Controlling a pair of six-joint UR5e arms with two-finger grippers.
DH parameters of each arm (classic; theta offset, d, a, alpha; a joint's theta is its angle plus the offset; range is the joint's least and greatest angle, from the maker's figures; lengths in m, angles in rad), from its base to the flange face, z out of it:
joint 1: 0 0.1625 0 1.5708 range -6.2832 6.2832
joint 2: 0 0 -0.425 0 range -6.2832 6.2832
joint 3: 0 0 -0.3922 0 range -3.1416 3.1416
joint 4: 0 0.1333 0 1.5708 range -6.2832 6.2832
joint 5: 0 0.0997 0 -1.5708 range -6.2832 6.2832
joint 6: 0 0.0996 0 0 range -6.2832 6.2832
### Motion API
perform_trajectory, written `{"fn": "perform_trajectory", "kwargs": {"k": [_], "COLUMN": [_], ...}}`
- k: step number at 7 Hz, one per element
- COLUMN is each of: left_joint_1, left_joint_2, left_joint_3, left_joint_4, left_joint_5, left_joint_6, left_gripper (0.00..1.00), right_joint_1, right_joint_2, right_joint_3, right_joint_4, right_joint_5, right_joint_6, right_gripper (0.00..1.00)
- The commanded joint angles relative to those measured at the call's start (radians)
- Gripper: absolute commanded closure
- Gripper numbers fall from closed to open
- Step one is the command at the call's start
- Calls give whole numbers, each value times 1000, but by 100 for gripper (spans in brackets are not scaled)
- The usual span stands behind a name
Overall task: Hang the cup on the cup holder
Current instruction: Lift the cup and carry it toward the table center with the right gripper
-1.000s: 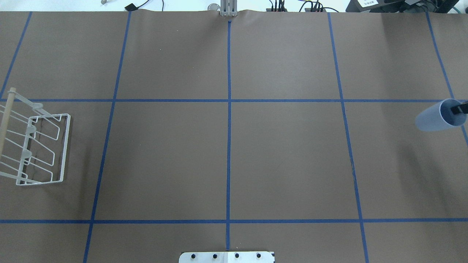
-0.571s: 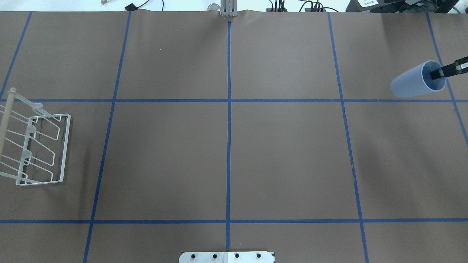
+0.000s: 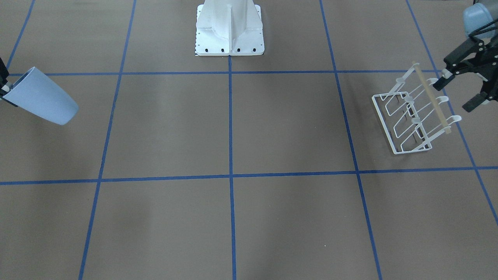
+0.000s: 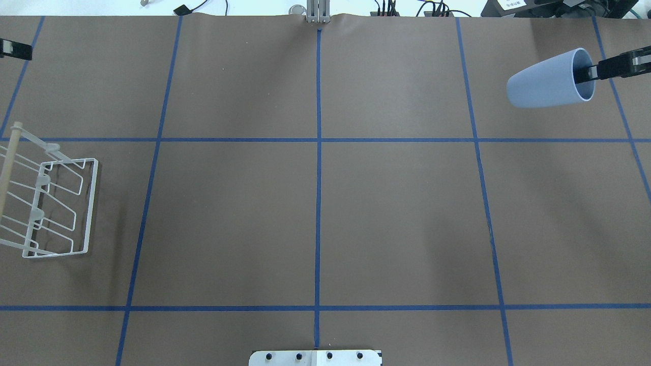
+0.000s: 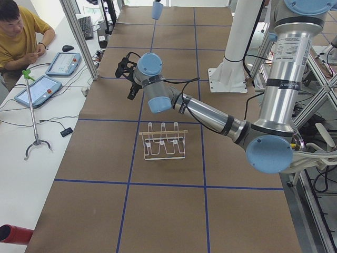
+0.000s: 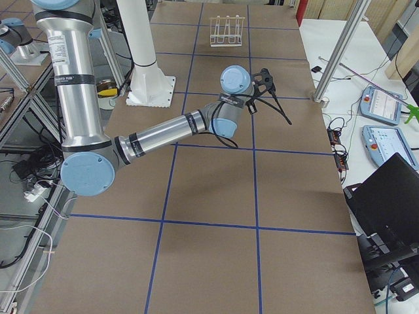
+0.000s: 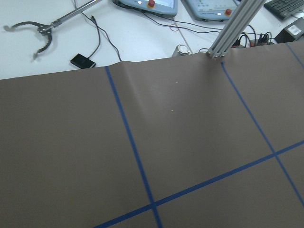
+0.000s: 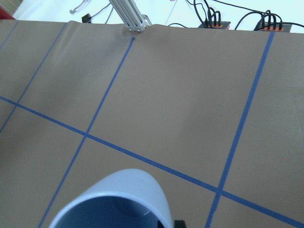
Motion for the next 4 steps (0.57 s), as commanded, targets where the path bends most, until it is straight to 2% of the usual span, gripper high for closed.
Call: {"fn": "perform_trajectory", "kwargs": {"k": [1,3,4], "left_joint_1": [132,209,275], "left_joint_2": [-93,-181,-202], "left_joint_3": [-4,-7,-19], "left_joint_4": [-182,-316,-394], "left_joint_5": [11,25,110], "left_joint_6": [-385,-742,-904], "left_gripper": [2,2,2], "right_joint_1": [-8,-35,-66], "right_joint_2": [18,67,74], "right_joint_3": [1,1,1], "right_joint_4": [251,435,525], "right_joint_5": [26,20,-6], "right_joint_6": [227,449,528], "right_gripper": [100,100,100]}}
